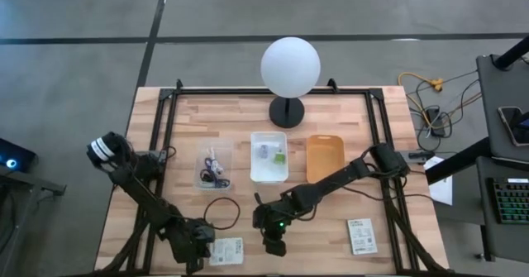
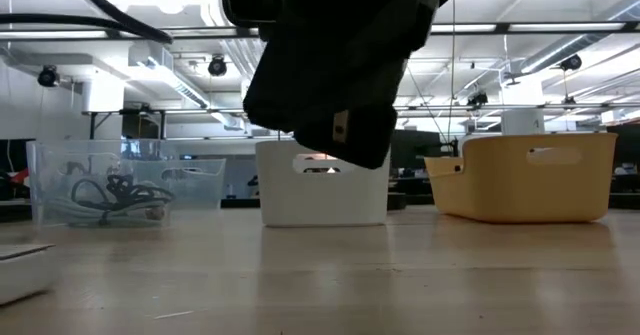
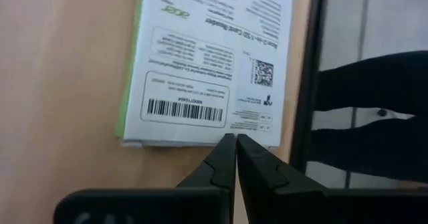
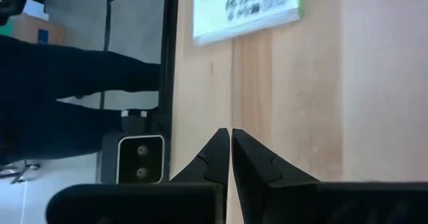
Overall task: Pick and place items into bin
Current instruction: Put the left white card reader box into the yellow bin
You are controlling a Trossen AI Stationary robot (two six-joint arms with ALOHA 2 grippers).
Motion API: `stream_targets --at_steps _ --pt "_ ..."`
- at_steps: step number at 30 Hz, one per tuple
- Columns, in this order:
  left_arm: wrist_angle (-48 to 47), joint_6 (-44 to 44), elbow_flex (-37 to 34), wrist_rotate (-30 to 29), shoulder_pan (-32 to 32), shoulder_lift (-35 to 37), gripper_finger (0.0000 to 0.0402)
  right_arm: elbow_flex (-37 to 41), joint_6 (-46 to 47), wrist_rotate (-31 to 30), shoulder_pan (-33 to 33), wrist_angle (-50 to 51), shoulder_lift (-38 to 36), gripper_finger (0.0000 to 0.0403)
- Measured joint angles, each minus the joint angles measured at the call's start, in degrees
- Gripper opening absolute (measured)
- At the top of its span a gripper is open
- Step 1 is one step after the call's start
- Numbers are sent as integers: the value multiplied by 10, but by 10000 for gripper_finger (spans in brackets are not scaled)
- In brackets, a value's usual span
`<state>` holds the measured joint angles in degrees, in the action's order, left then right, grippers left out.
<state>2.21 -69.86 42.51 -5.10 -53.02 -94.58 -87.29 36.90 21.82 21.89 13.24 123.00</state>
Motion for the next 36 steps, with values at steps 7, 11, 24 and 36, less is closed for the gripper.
stream_targets --at_steps 7,11,24,36 --pt "137 109 6 -55 69 -63 0 0 -15 -12 1 2 0 9" --pt "134 170 11 -64 115 -61 0 10 -12 -14 1 5 0 9" --pt "-41 191 2 -65 121 93 0 36 12 -159 24 91 -70 9" --pt "-34 84 -9 -53 126 127 0 183 144 -240 80 14 -156 9"
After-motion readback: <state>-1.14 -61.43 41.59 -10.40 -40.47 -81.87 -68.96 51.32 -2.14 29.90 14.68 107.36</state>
